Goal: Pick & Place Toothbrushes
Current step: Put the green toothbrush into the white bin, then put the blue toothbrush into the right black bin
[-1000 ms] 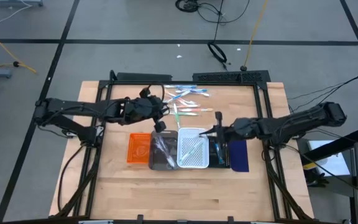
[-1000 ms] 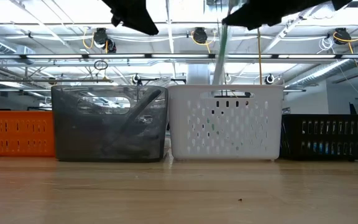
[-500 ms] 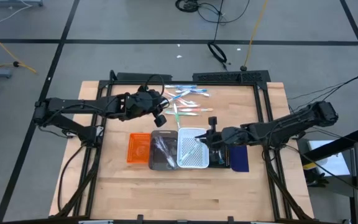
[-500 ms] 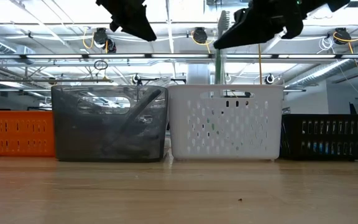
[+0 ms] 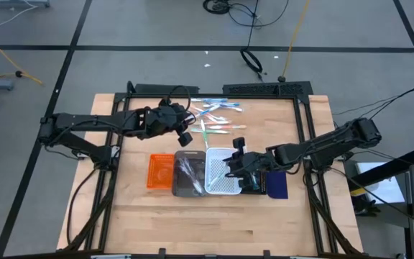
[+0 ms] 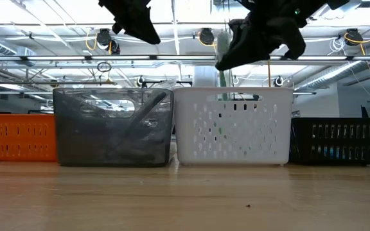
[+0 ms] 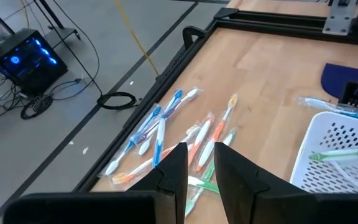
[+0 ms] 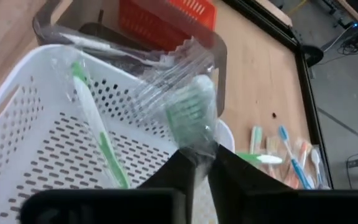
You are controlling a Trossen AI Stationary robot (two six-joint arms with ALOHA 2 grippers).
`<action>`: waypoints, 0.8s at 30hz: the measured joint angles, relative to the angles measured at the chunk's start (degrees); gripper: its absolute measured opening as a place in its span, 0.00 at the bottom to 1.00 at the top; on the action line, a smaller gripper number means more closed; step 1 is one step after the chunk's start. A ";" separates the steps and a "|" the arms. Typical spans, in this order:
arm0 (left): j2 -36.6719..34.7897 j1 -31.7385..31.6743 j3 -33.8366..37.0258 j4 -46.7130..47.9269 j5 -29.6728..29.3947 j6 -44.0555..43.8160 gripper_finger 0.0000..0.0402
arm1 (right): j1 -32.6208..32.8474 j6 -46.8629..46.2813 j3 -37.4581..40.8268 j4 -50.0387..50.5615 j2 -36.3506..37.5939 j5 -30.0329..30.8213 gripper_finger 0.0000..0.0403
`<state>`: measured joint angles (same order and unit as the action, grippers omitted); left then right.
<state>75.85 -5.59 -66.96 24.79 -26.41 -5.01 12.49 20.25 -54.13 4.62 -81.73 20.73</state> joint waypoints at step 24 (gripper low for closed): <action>8.59 -9.10 0.10 -5.11 7.47 1.71 0.20 | -0.55 -3.21 0.04 -0.97 1.38 3.33 0.39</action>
<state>84.44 -14.69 -66.86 19.68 -18.94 -3.30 11.94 17.04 -54.08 3.65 -80.35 24.06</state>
